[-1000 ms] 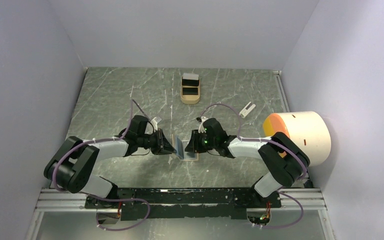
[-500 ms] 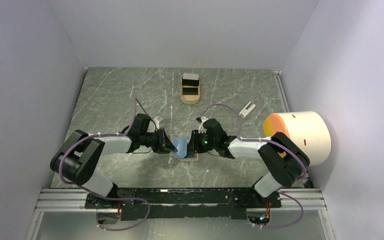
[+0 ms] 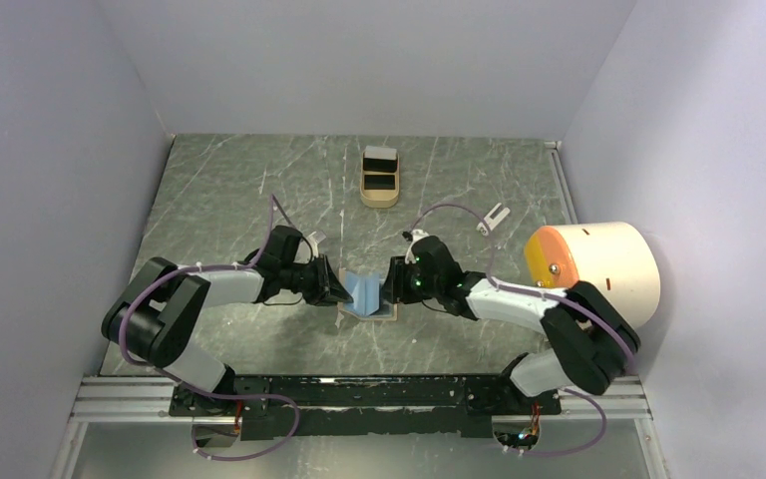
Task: Put the credit cards into the card holder
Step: Insert the credit card into the card holder, then pick up the credit card from the storage box.
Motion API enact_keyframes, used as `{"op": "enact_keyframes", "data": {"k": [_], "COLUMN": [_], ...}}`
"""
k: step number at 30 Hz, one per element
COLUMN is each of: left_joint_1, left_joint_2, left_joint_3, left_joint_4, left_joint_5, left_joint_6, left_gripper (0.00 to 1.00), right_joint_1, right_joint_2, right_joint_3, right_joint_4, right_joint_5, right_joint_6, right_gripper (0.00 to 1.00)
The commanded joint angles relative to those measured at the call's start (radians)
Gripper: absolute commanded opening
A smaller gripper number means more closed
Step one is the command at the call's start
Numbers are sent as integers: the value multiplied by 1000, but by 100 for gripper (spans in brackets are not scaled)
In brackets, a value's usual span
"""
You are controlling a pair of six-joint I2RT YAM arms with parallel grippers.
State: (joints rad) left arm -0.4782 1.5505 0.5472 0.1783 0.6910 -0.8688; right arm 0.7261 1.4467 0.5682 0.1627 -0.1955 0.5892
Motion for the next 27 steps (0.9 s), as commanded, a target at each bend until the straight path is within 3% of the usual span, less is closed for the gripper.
{"op": "enact_keyframes", "data": {"k": [1,12,20,24,27], "left_joint_1": [4,4,5,4,5], "left_joint_2": [-12,-69,-92,-81,-70], "left_joint_3": [28,30,18,20,8], "left_joint_4": [-39,-97,-96,-103,-86], "left_joint_5": [-28,-69,-90,-96,-90], "left_joint_6": [30,35,24,34,34], "left_gripper": [20,30,33,30,20], "right_joint_1": [-16,-36,-37,-48,-101], "right_joint_2": [-118,-193,-101,-58,15], "right_joint_3": [12,91,173,232,344], "right_joint_4": [-105,-124,-70,-67,-145], "right_joint_5": [128,162,70,113,71], "right_joint_6": [-43,-157,-143,-199,-237], "right_gripper": [44,45,45,46,47]}}
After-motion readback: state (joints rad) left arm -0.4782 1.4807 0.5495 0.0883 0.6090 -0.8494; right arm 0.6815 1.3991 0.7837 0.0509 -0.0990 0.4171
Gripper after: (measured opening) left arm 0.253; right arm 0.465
